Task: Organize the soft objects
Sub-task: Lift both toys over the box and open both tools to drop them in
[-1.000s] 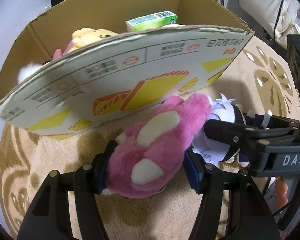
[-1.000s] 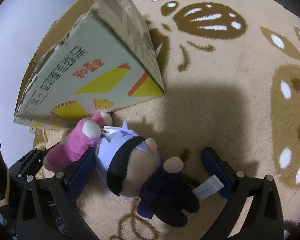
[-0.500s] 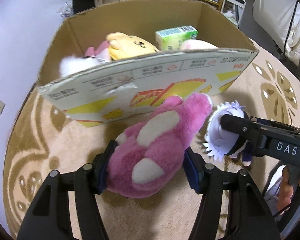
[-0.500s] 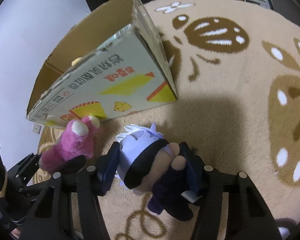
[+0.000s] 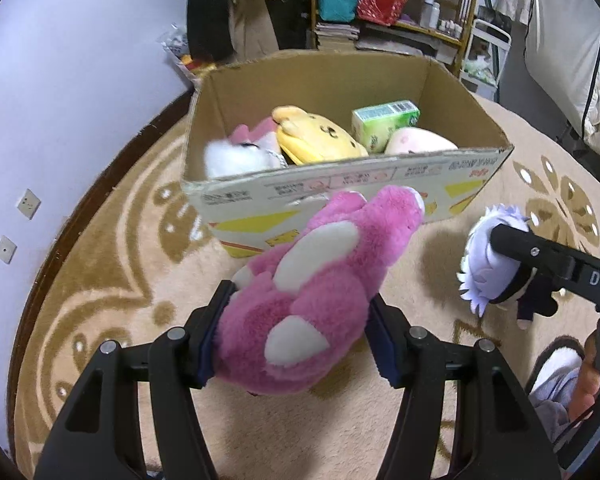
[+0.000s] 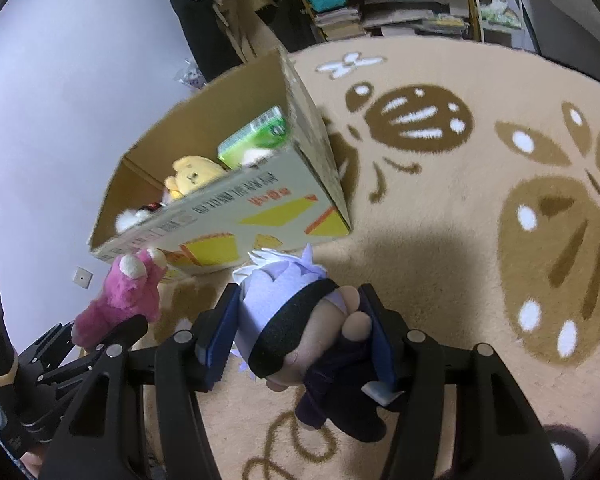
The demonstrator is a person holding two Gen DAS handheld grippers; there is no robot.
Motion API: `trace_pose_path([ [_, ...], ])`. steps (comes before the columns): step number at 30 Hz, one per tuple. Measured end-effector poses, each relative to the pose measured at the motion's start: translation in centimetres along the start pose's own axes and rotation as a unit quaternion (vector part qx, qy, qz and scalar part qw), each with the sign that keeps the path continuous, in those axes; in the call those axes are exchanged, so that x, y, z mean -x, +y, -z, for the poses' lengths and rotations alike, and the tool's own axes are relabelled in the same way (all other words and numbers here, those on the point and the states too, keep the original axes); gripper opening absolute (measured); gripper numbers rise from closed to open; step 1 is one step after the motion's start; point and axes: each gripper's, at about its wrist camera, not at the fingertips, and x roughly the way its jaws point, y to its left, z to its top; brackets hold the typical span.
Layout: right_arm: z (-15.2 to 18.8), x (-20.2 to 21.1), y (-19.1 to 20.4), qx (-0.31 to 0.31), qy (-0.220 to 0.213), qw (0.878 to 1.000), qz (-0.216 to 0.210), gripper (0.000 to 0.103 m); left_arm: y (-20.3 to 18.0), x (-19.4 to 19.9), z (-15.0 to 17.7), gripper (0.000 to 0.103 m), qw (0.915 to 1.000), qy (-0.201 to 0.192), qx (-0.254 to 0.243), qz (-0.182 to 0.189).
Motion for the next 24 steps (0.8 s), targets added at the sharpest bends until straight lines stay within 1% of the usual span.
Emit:
trace_pose_path([
  [6,-0.4,1.8,1.6,0.023,-0.021,0.999,-0.005,0.062,1.5,2.1,0.2,0.060,0.9993,-0.022,0.028,-0.013],
  [11,-0.4,3.5,2.7,0.038,-0.039,0.998,-0.012,0.062,2.6,4.6,0.4,0.060,0.9966,-0.060,0.045,-0.035],
  [13,-0.5,4.4,3.2,0.045,-0.049,0.998,-0.014,0.062,2.7,5.6,0.3,0.060,0.9946,-0.081,0.045,-0.048],
  [15,-0.6,5.3,3.7,0.051,-0.061,0.997,-0.017,0.062,2.7,6.5,0.2,0.060,0.9930,-0.097,0.043,-0.052],
  [18,-0.8,6.4,4.4,0.059,-0.076,0.995,-0.021,0.062,2.4,7.5,0.0,0.060,0.9898,-0.121,0.033,-0.067],
  [21,-1.2,7.2,5.2,0.072,-0.091,0.993,-0.021,0.062,2.4,7.9,-0.4,0.060,0.9889,-0.133,0.031,-0.059],
  [24,-1.7,7.4,5.6,0.077,-0.100,0.992,-0.022,0.062,2.6,7.6,-1.0,0.060,0.9888,-0.134,0.031,-0.057],
])
